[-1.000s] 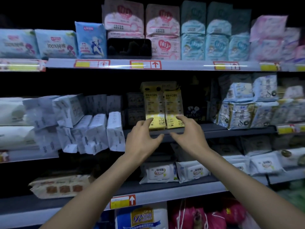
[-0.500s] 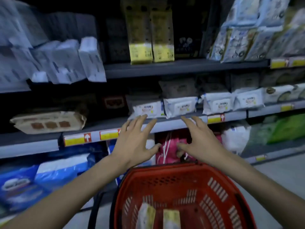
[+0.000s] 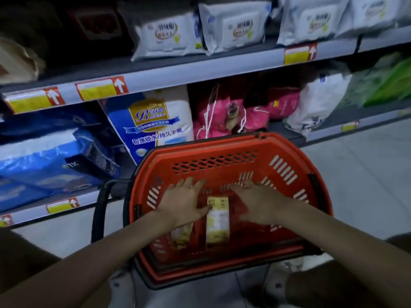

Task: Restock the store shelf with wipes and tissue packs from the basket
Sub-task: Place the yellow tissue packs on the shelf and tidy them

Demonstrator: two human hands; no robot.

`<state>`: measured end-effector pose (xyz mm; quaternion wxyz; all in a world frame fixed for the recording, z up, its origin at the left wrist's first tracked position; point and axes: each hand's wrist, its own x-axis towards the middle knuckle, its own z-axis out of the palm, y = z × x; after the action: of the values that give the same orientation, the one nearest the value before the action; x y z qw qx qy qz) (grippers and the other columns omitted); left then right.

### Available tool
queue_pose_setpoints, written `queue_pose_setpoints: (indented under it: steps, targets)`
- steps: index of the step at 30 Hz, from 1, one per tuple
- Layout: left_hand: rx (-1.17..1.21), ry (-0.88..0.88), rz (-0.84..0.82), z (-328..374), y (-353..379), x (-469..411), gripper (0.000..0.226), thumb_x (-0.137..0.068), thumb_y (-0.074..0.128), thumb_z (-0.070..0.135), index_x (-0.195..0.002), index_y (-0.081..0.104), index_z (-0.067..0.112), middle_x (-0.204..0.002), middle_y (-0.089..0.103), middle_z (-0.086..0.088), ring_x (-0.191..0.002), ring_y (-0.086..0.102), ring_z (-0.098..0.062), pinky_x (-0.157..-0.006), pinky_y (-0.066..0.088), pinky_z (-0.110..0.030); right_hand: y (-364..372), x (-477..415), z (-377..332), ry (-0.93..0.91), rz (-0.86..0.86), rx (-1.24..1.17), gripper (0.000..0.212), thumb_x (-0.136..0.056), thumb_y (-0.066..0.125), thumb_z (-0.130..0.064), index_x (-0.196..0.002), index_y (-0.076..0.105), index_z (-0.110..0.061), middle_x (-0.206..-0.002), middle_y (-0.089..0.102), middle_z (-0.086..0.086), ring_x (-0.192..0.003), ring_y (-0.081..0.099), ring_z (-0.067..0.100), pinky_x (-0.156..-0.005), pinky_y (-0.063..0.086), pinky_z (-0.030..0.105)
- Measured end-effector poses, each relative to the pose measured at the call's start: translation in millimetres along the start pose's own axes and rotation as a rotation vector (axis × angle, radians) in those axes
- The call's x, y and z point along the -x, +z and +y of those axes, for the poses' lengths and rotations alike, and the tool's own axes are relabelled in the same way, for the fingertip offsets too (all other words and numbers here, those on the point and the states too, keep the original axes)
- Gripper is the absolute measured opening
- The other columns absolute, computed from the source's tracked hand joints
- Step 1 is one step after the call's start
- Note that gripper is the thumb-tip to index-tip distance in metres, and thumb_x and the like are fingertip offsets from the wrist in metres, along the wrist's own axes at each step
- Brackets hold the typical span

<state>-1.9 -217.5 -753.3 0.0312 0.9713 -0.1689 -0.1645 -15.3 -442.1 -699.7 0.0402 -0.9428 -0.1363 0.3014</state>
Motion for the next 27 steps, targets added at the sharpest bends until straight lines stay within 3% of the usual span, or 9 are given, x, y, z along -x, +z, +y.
queue_pose_setpoints:
  steps: [8,11,12,14,16,18,21,25,27]
  targets:
    - [0.519,-0.231,-0.4,7,99,-54,0.081,-0.093,0.068,0.055,-0.159,0.032,0.026,-0.131,0.067,-0.002,-0.101,0.068,-0.024,-0.079,0.058,-0.039,17,1,17,-0.068,-0.062,0.196,0.046,-0.099,0.057,-0.029,-0.144,0.049,-0.02,-0.143,0.054,0.011,-0.13,0.055,0.033,-0.102,0.046,0.039]
    - [0.548,-0.327,-0.484,6,145,-76,0.092,-0.091,0.072,0.054,-0.152,0.036,-0.006,-0.074,0.06,-0.003,-0.061,0.055,-0.018,-0.055,0.04,-0.035,24,-1,18,-0.062,-0.119,0.228,0.037,-0.102,0.052,-0.027,-0.138,0.054,-0.018,-0.139,0.06,0.011,-0.128,0.057,0.032,-0.102,0.046,0.039]
    - [0.546,-0.351,-0.492,7,156,-82,0.099,-0.089,0.075,0.053,-0.152,0.033,-0.01,-0.07,0.057,-0.003,-0.058,0.052,-0.019,-0.054,0.036,-0.033,26,-2,18,-0.064,-0.129,0.235,0.036,-0.102,0.052,-0.027,-0.136,0.056,-0.018,-0.138,0.061,0.01,-0.128,0.058,0.031,-0.102,0.046,0.038]
    - [0.588,-0.399,-0.499,14,169,-89,0.116,-0.084,0.08,0.052,-0.163,0.011,0.003,-0.101,0.07,-0.008,-0.071,0.061,-0.022,-0.059,0.041,-0.032,29,-5,17,-0.082,-0.138,0.26,0.033,-0.102,0.052,-0.027,-0.133,0.059,-0.018,-0.134,0.064,0.009,-0.124,0.06,0.03,-0.099,0.047,0.036]
    - [0.61,-0.431,-0.523,23,178,-96,0.103,-0.082,0.081,0.055,-0.162,0.028,0.016,-0.133,0.063,-0.01,-0.095,0.067,-0.024,-0.069,0.047,-0.031,30,-5,18,-0.122,-0.123,0.282,0.033,-0.103,0.05,-0.027,-0.134,0.058,-0.019,-0.131,0.065,0.01,-0.12,0.062,0.03,-0.096,0.049,0.036]
    - [0.618,-0.441,-0.543,20,196,-107,0.096,-0.069,0.08,0.074,-0.144,0.055,0.02,-0.138,0.062,-0.008,-0.109,0.067,-0.025,-0.077,0.051,-0.031,27,-2,19,-0.173,-0.114,0.274,0.042,-0.104,0.048,-0.024,-0.146,0.047,-0.023,-0.13,0.064,0.013,-0.119,0.062,0.033,-0.096,0.05,0.039]
    - [0.611,-0.457,-0.532,-4,271,-138,0.141,-0.028,0.067,0.103,-0.144,0.057,0.025,-0.148,0.059,-0.003,-0.124,0.062,-0.021,-0.099,0.054,-0.038,25,0,23,-0.213,-0.085,0.295,0.051,-0.105,0.046,-0.021,-0.155,0.034,-0.028,-0.132,0.062,0.016,-0.12,0.061,0.033,-0.098,0.049,0.041]
    - [0.617,-0.532,-0.545,23,216,-121,0.121,-0.061,0.088,0.069,-0.156,0.043,0.009,-0.156,0.05,-0.011,-0.138,0.053,-0.029,-0.098,0.047,-0.035,24,0,30,-0.23,-0.039,0.358,0.051,-0.106,0.045,-0.022,-0.154,0.031,-0.028,-0.131,0.064,0.013,-0.118,0.064,0.03,-0.1,0.048,0.042]
    - [0.614,-0.53,-0.633,20,224,-129,0.137,-0.05,0.087,0.079,-0.159,0.038,0.012,-0.161,0.044,-0.009,-0.142,0.049,-0.03,-0.097,0.044,-0.035,25,0,33,-0.226,-0.043,0.355,0.051,-0.106,0.045,-0.021,-0.154,0.03,-0.029,-0.128,0.066,0.013,-0.115,0.066,0.029,-0.099,0.051,0.042]
